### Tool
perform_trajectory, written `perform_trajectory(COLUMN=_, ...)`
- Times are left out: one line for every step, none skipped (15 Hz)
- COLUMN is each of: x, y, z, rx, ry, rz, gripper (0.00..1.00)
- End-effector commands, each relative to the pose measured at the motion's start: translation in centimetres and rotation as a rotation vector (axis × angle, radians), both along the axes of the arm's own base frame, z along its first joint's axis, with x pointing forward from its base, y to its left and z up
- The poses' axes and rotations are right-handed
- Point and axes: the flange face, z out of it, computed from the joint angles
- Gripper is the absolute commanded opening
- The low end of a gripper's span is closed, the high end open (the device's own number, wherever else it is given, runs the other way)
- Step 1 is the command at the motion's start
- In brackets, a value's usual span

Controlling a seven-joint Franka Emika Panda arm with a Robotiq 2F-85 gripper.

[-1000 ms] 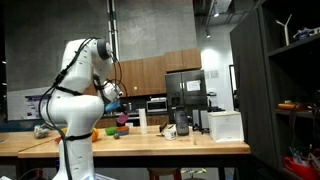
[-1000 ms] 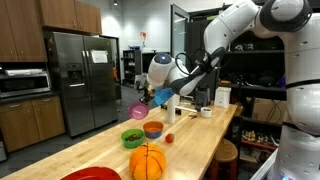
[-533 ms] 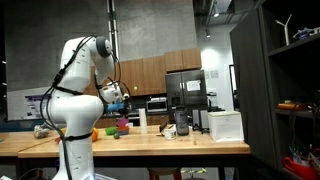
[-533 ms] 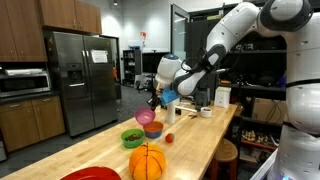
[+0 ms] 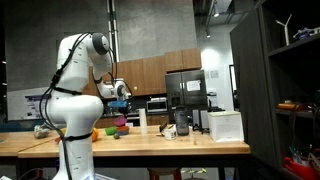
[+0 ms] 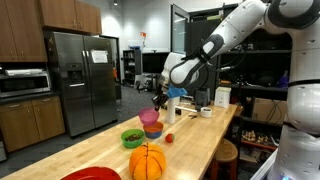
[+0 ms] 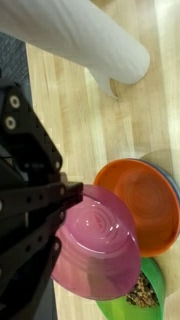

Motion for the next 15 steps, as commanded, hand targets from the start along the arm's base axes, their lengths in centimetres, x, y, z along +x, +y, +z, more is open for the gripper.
perform_trajectory(x=-0.9, y=-1.5, z=1.6, rx=0.014, ry=0.043, rz=0.047, gripper=0.01)
perform_trajectory(x=-1.0, y=-2.0, z=1.7, rx=0.012, ry=0.059, rz=0.055, gripper=0.01)
perform_trajectory(x=-1.1, y=-2.3, z=1.7, rx=0.018, ry=0.076, rz=0.068, gripper=0.01)
perform_trajectory(x=-1.1, y=-2.6, z=1.7, rx=0.018, ry=0.092, rz=0.075, gripper=0.01)
perform_trajectory(x=-1.1, y=-2.9, z=1.7, rx=0.018, ry=0.106, rz=0.081, gripper=0.01)
perform_trajectory(x=-1.1, y=-3.1, z=1.6, rx=0.02, ry=0.121, rz=0.09, gripper=0.01)
perform_trajectory(x=-1.0, y=-3.3, z=1.4, rx=0.015, ry=0.136, rz=0.092, gripper=0.01)
perform_trajectory(x=-0.9, y=-3.3, z=1.0, rx=0.018, ry=0.151, rz=0.102, gripper=0.01)
perform_trajectory(x=-0.9, y=-3.3, z=0.7, rx=0.02, ry=0.158, rz=0.111, gripper=0.01)
perform_trajectory(x=-0.8, y=-3.2, z=0.4, rx=0.023, ry=0.155, rz=0.118, gripper=0.01)
perform_trajectory(x=-0.7, y=-3.1, z=0.2, rx=0.027, ry=0.146, rz=0.122, gripper=0.01)
perform_trajectory(x=-0.6, y=-3.0, z=0.1, rx=0.034, ry=0.138, rz=0.126, gripper=0.01)
perform_trajectory(x=-0.5, y=-3.0, z=0.1, rx=0.032, ry=0.13, rz=0.121, gripper=0.01)
perform_trajectory(x=-0.4, y=-3.0, z=0.0, rx=0.02, ry=0.131, rz=0.118, gripper=0.01)
perform_trajectory(x=-0.3, y=-3.0, z=-0.2, rx=0.017, ry=0.143, rz=0.119, gripper=0.01)
